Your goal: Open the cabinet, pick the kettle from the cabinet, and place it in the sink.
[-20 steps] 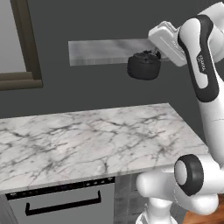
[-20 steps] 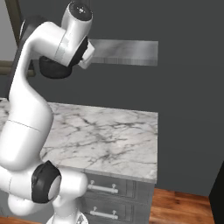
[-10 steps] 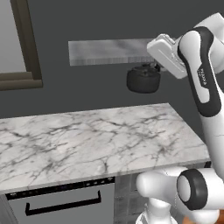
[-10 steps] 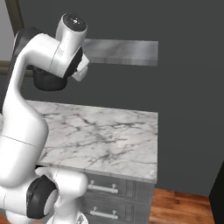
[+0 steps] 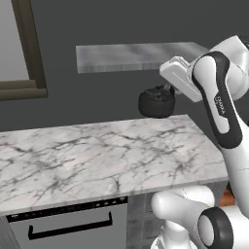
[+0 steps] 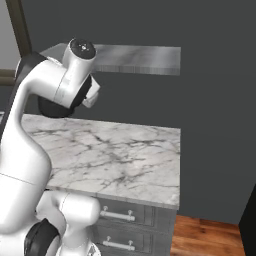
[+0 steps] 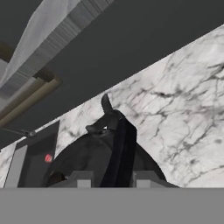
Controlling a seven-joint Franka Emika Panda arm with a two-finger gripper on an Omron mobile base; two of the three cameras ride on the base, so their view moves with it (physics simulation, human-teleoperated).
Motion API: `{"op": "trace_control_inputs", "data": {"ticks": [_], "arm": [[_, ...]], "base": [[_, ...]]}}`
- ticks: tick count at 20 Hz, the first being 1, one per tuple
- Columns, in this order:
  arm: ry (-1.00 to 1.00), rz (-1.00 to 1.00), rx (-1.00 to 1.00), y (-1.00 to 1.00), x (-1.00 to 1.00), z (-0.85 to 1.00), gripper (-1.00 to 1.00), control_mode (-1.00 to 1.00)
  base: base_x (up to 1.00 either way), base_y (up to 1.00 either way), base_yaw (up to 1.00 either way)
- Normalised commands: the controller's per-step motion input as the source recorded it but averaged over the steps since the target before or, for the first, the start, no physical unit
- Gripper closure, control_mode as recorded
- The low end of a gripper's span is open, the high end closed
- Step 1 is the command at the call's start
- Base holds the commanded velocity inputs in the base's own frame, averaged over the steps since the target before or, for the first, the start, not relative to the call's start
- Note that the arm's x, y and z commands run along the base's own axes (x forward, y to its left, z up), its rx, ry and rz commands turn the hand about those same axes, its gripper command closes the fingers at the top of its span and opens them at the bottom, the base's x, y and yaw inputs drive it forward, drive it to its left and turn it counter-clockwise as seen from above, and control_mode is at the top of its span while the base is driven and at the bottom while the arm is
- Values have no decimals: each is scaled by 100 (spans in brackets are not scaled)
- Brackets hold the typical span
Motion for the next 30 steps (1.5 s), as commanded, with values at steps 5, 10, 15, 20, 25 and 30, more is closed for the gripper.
{"op": "trace_control_inputs", "data": {"ticks": [5,10,15,20,25,30], "arm": [[-11,0,0,9,-1,-37,100,-100],[-13,0,0,11,0,-35,100,-100],[-2,0,0,6,0,-28,100,-100],[0,0,0,2,0,-19,100,-100],[0,0,0,1,-2,-6,100,-100],[-2,0,0,0,0,0,100,-100]], "base": [[0,0,0],[0,0,0],[0,0,0],[0,0,0],[0,0,0],[0,0,0]]}}
